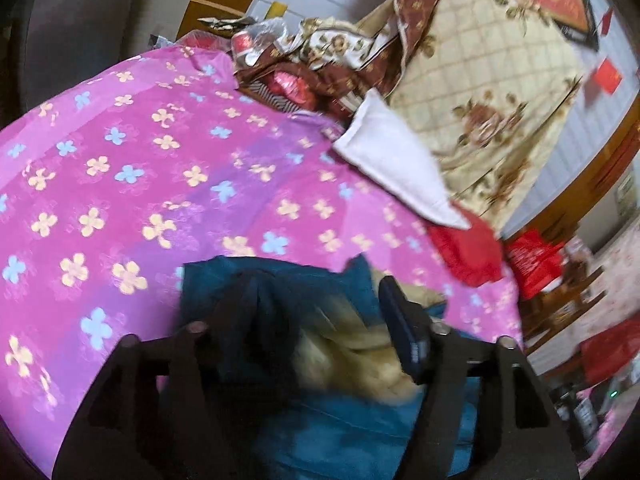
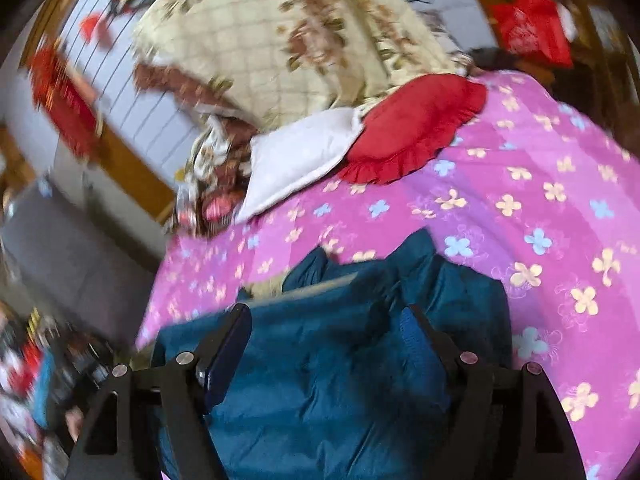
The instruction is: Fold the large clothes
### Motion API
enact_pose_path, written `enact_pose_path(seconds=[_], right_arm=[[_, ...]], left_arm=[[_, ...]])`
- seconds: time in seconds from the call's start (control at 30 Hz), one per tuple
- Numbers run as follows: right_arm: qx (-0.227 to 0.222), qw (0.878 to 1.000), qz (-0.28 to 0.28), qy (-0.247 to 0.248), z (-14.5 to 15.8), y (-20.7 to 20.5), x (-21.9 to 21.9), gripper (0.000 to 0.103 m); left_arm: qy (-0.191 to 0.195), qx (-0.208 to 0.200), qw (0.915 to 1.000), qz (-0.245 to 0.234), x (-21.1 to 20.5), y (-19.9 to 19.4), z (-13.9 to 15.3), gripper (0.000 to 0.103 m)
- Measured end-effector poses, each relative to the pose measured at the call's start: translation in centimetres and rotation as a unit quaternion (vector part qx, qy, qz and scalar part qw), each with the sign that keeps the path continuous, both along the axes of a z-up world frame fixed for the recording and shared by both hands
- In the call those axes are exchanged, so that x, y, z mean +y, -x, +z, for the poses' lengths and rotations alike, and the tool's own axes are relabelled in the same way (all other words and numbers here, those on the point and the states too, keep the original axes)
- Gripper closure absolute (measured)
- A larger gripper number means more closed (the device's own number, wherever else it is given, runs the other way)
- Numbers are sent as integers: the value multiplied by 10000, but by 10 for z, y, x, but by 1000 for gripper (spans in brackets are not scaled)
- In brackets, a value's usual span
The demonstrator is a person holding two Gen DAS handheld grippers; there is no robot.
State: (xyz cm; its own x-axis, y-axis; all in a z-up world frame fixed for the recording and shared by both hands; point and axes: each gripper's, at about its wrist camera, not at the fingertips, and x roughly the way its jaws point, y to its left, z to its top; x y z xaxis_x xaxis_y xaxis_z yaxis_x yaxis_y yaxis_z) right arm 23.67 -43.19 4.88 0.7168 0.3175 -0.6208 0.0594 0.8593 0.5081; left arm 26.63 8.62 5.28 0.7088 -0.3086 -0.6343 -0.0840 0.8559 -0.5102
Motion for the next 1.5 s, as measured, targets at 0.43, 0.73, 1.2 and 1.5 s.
enact_pose_path(seconds=[0.43, 0.73, 1.2, 1.5], right_arm=[[527, 9823, 709, 1653, -71, -7, 81, 28], [681, 9832, 559, 1597, -98, -64, 64, 28], [1019, 9815, 475, 1547, -122, -144, 57, 28], [704, 9874, 290, 1388, -74, -95, 35, 28]], left_arm=[[-1650, 81, 9700, -1783, -160, 13, -36, 38], [-1695, 485, 9727, -1508, -175, -55, -87, 38], [-2049, 682, 9671, -1345, -186, -116, -106, 38], [-1717, 482, 9784, -1042, -123, -63, -55, 38]])
